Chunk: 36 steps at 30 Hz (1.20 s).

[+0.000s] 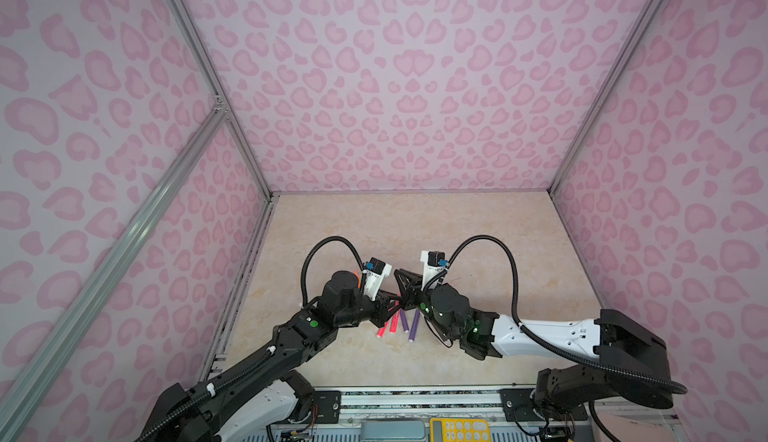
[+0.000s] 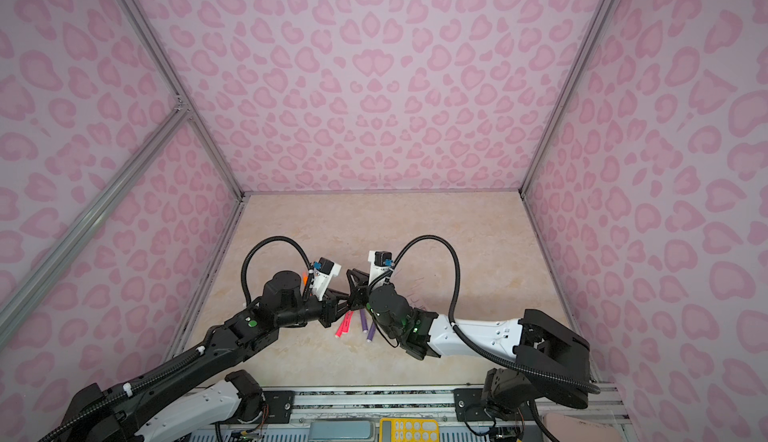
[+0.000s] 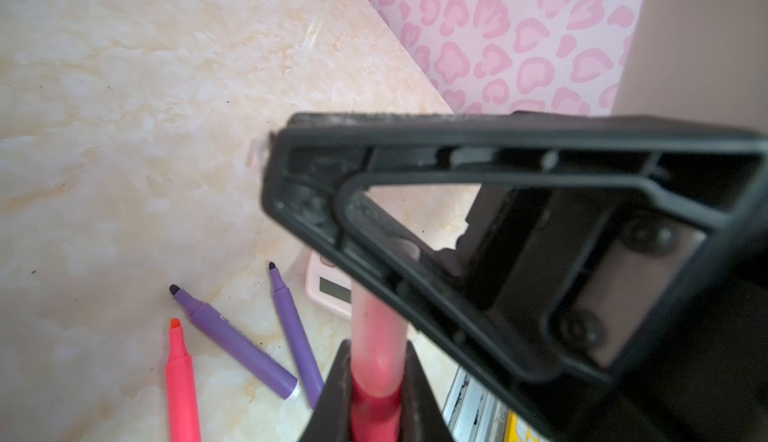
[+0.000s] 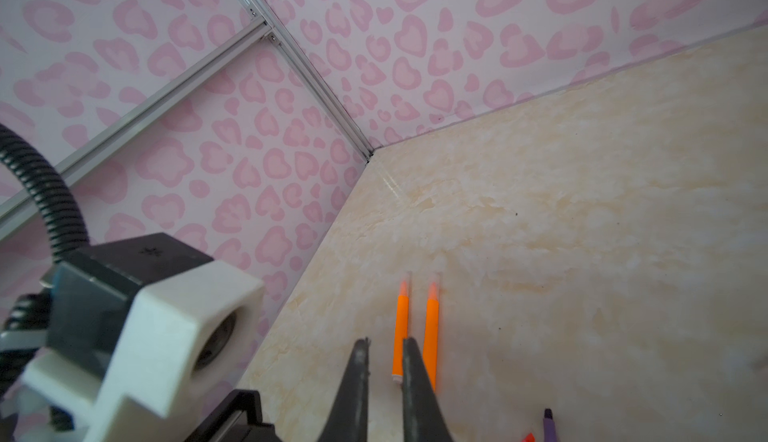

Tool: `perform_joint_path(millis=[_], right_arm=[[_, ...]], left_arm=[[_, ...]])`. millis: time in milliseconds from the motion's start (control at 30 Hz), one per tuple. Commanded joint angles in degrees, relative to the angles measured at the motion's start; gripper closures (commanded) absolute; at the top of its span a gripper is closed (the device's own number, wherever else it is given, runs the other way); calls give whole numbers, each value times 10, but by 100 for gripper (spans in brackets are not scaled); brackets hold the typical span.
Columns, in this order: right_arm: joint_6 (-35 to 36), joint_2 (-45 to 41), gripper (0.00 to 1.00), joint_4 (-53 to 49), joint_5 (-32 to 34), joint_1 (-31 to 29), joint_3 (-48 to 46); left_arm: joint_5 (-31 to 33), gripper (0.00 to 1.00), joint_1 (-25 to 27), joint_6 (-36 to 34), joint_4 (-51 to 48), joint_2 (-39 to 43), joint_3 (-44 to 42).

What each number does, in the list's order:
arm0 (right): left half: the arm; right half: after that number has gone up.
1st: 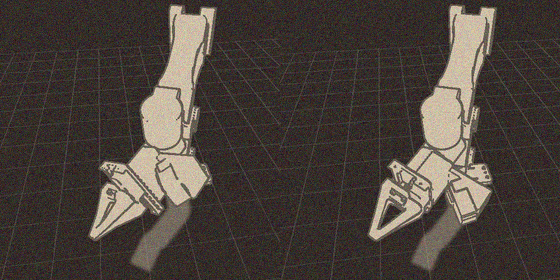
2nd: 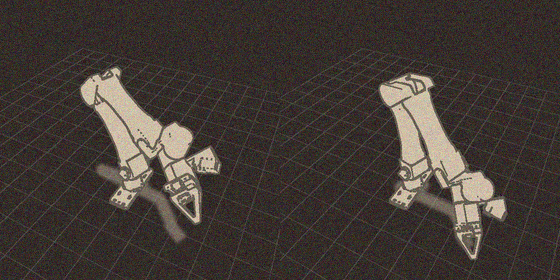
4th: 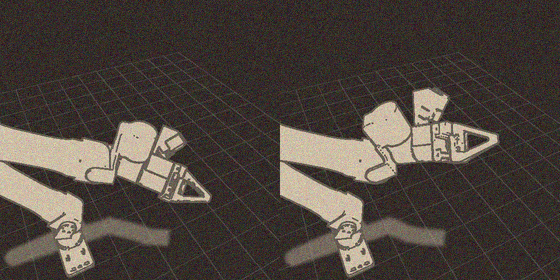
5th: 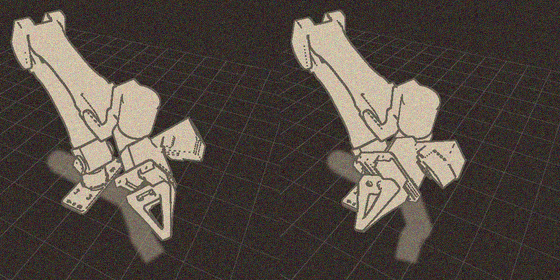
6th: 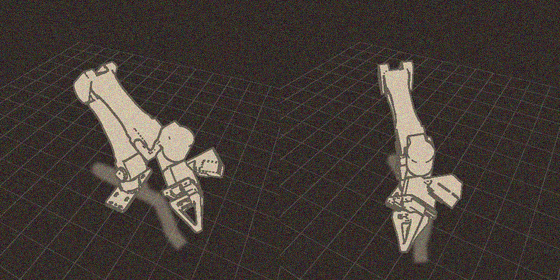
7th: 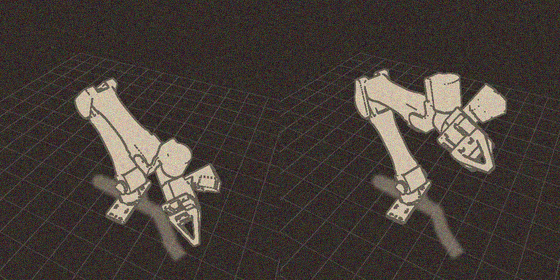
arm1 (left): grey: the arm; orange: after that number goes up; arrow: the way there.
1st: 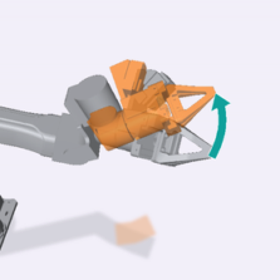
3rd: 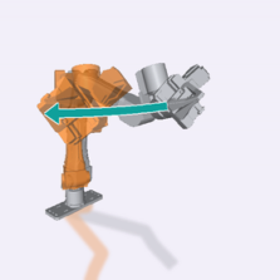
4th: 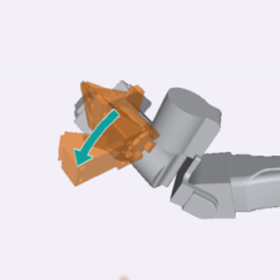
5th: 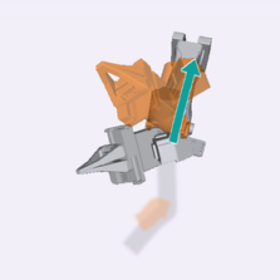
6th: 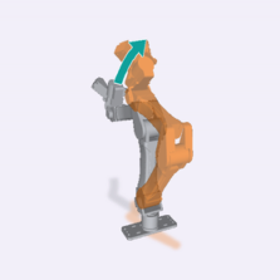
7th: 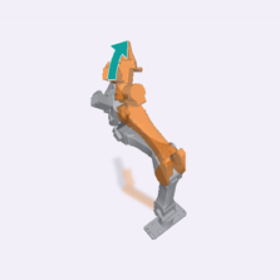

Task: Insert the pens into the pen caps
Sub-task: 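Press the right gripper down on the capped highlighter tip while the left holds, then withdraw the right gripper while the left lowers the capped highlighter, then lay the capped pink highlighter beside the orange markers and open the left gripper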

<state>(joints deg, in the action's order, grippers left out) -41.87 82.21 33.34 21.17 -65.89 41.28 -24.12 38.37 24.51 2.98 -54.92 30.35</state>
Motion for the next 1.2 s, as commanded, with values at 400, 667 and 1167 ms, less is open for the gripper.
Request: perform_joint_path(millis=[400, 667, 1167], right_arm=[[29, -40, 70, -110, -24, 24, -4], [55, -109, 29, -185, 21, 62, 10], [26, -120, 28, -191, -5, 142, -30]], left_arm=[[188, 96, -10, 13, 109, -23, 27], [380, 96, -11, 78, -75, -116, 108], [439, 97, -24, 121, -294, -426, 307]])
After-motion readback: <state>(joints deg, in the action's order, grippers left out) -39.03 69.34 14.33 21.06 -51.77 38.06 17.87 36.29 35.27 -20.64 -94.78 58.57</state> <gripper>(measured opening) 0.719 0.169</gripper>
